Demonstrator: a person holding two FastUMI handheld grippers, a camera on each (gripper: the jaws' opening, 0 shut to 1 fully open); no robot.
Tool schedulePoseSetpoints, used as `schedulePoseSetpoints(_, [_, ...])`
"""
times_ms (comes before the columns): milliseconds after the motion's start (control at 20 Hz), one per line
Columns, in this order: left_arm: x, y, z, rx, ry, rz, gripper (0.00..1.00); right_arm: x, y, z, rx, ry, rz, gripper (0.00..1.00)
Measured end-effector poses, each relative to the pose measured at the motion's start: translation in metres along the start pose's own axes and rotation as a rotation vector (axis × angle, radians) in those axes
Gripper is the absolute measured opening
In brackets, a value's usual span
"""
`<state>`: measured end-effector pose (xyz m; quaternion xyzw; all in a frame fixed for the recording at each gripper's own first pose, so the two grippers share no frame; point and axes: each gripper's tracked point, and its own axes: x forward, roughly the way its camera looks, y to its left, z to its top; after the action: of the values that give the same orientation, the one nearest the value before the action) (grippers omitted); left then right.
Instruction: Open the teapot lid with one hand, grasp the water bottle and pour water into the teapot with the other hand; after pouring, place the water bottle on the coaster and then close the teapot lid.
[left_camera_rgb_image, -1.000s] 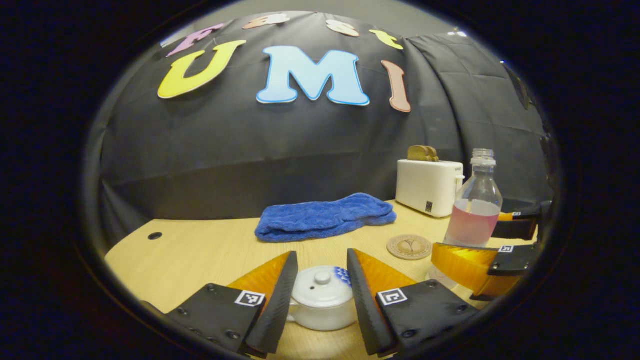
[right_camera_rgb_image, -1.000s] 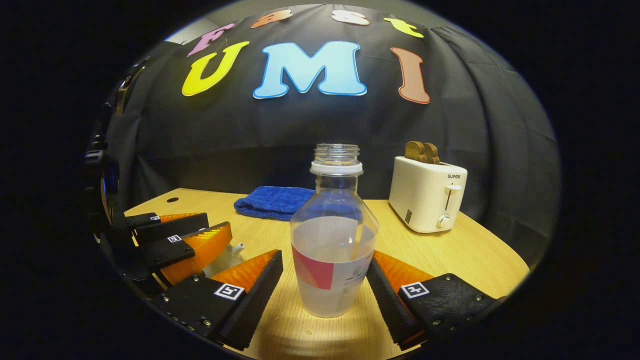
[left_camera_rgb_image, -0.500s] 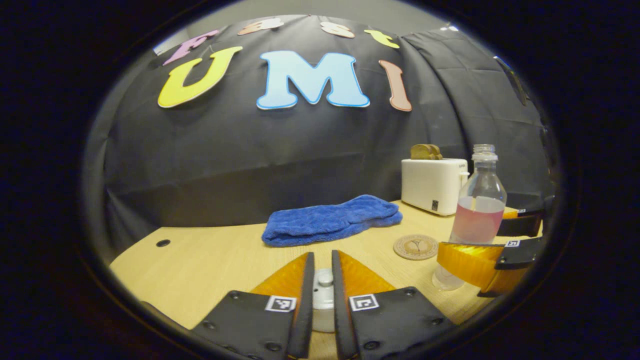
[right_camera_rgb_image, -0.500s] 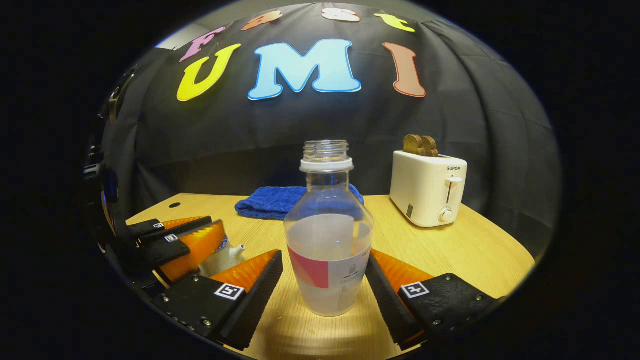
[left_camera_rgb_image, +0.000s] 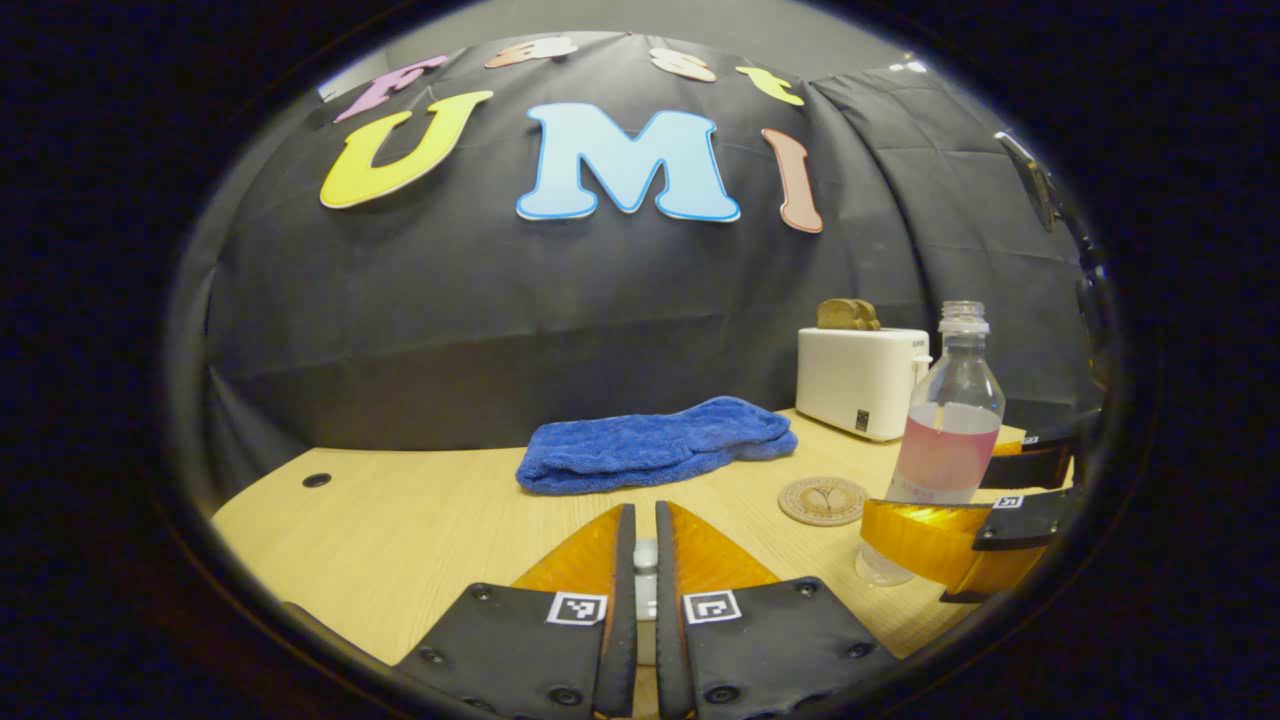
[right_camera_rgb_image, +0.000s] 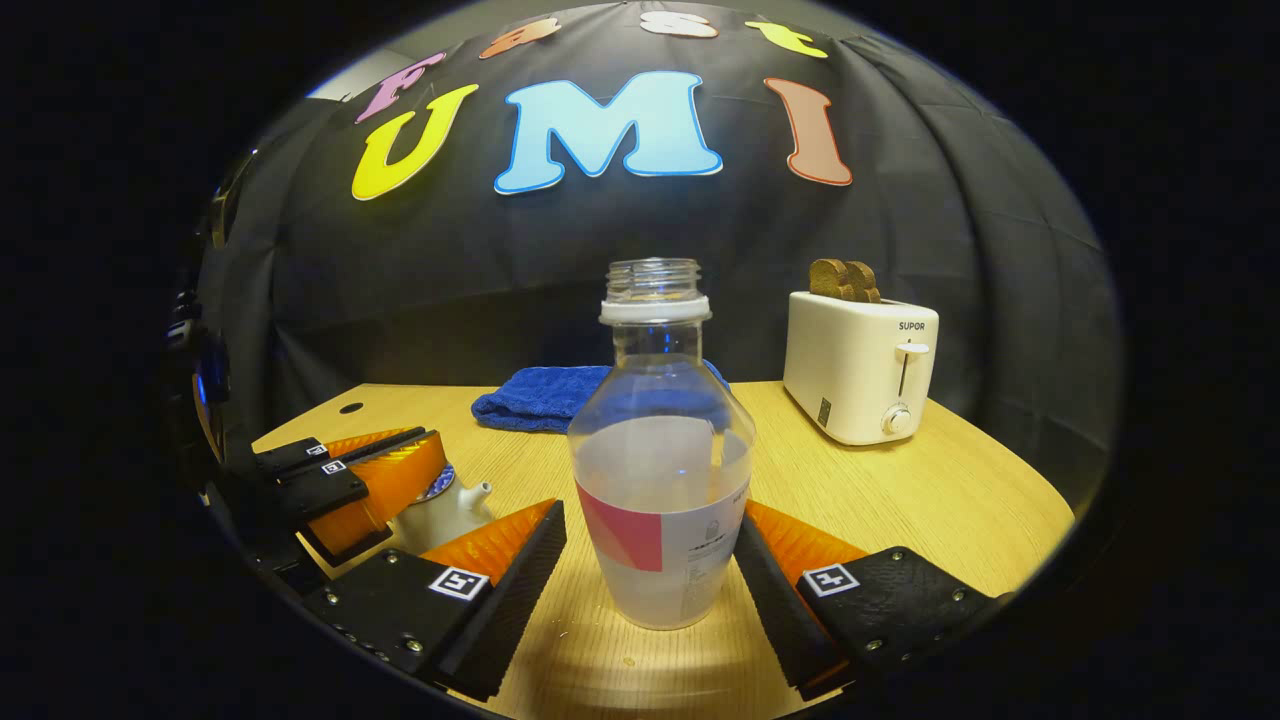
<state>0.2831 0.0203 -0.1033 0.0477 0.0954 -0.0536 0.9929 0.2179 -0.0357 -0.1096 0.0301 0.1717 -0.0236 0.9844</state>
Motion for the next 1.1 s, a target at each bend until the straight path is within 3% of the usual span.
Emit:
schedulePoseSetpoints(650, [-0.029, 0.008, 0.039, -0.035, -0.100, -0.008, 0.17, 0.002, 0.000, -0.005, 0.001, 0.018, -0.001, 0.98])
schedulePoseSetpoints(1100, [-0.062, 0.093, 0.030, 0.003, -0.089, 0.113, 0.17, 0.000, 0.001, -0.004, -0.024, 0.000, -0.009, 0.98])
